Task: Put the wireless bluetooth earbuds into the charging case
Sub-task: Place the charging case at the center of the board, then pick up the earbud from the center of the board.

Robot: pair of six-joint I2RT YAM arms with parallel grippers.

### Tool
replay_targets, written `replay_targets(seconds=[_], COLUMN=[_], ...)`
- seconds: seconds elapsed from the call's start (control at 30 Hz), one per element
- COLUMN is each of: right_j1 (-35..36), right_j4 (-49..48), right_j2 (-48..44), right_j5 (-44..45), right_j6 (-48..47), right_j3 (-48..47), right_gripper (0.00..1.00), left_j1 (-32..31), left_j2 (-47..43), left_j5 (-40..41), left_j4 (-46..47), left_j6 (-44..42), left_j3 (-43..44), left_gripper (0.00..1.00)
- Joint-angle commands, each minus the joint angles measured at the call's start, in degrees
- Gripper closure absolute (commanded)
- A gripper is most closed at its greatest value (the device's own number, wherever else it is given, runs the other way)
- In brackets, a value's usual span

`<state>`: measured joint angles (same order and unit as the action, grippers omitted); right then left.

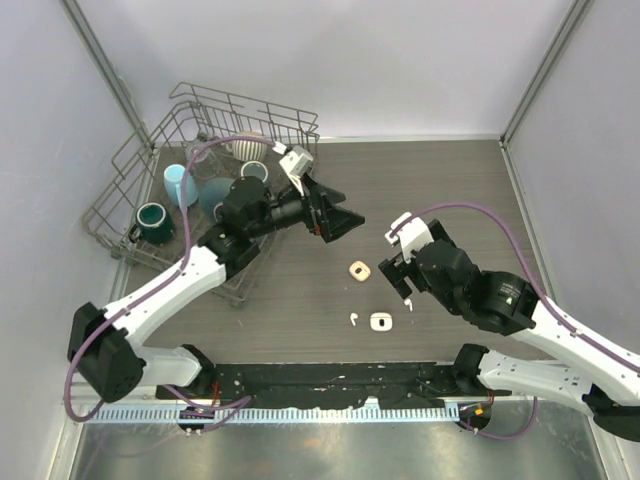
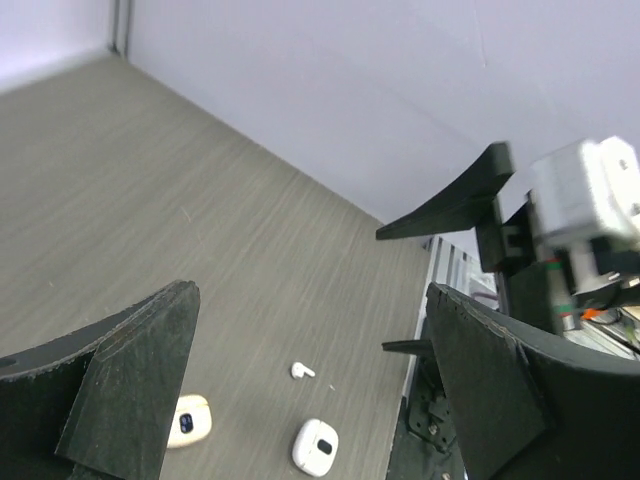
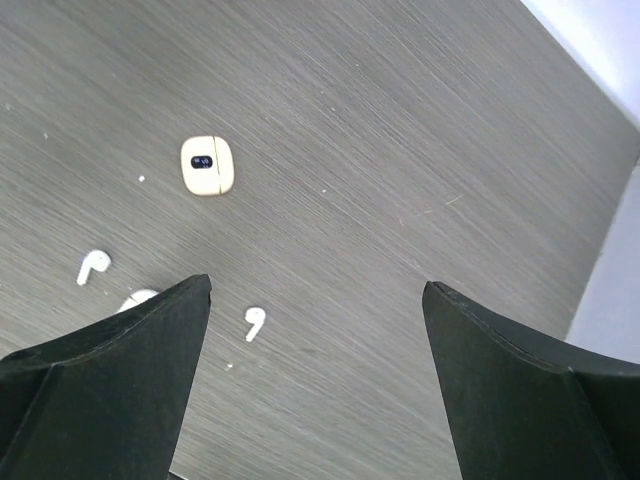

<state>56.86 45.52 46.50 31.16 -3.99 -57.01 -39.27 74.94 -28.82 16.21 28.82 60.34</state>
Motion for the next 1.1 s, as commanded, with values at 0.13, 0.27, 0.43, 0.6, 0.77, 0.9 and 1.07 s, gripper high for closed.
replay_targets(seconds=[0.13,0.27,0.43,0.6,0.77,0.9,1.07], right_j1=[-0.79,-1.40,-5.61,-6.23,-9.39,-12.38,-12.48], right_j4=[-1.92,1.23,1.94,5.19,4.58,3.96,4.23], right_j2=[1.49,2.45,3.15,5.79,4.57,4.11,9.39], right_j5=[-4.09,-4.08,-10.40,-21.82,-32.62,-36.51,-43.46], right_j6=[-12.88,-10.87,-14.29,-19.27,-24.91,-28.87,-30.90], right_j3=[-1.26,-4.42,-1.53,3.22,3.49,4.36,5.77], right_gripper=[0.07,0.07,0.06,0.04,0.05,0.06,0.07], left_j1=[-0.11,-0.11,-0.11,-0.11,-0.11,-0.11,-0.11], left_j2=[-7.78,-12.96,-16.48,-18.95,-21.06,-22.20,-22.47], left_j5=[6.57,10.26,11.33,11.07,13.79,14.14,14.31], left_j4=[0.32,-0.56,-1.26,-4.69,-4.78,-4.43,-6.10], left_j6=[-5.26,-6.32,-8.25,-11.23,-12.82,-13.52,-16.51], left_j3=[-2.94,-5.49,-6.72,-6.02,-8.56,-11.38,-11.03], left_gripper=[0.00,0.00,0.00,0.00,0.00,0.00,0.00])
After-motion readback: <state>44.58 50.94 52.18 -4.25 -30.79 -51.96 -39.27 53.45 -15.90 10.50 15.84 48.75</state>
